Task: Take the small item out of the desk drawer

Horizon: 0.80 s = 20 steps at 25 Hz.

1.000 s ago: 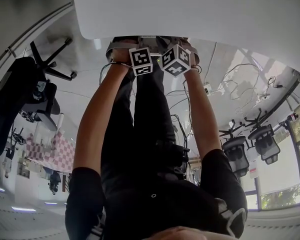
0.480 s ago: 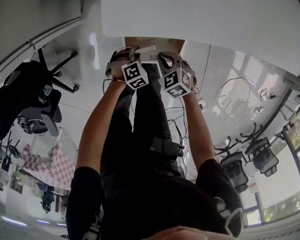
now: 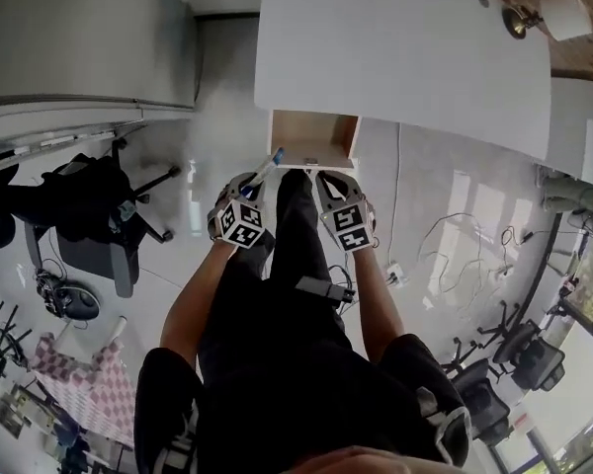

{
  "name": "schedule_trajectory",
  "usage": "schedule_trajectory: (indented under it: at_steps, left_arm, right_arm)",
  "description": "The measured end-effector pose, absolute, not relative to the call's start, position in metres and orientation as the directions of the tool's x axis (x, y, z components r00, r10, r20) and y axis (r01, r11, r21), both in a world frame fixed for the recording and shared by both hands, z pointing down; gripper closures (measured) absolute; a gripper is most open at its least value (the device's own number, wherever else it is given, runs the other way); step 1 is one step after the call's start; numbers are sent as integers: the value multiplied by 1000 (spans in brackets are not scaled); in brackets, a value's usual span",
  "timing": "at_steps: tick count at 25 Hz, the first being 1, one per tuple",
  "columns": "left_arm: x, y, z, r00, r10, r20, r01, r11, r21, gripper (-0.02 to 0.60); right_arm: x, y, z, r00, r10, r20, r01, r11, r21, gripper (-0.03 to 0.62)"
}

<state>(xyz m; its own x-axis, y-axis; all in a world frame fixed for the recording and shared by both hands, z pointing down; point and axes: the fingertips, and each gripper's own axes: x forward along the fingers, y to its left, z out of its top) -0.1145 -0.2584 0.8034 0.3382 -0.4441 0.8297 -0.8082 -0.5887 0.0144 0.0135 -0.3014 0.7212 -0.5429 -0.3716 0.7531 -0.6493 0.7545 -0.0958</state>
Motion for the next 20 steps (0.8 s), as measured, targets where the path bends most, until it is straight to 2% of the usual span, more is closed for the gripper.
schedule_trajectory:
  at_steps: [9,16,20]
  left_arm:
    - [-141,-205,620,402,-728,555,-882,-472,19,499]
    - [-127,-171,485,452,-837,308,-880,-475,2,499]
    - [-120,-155,439,437,-869,232,-896,-442,34,499]
  right_arm:
    - [9,-242,550,-537,-655,531,-814,568,-123,566]
    - [11,-187,479,-509,-757,411,-853,509,-119,566]
    - [23,-175,453,-489,-804,339,-869,484,-107,566]
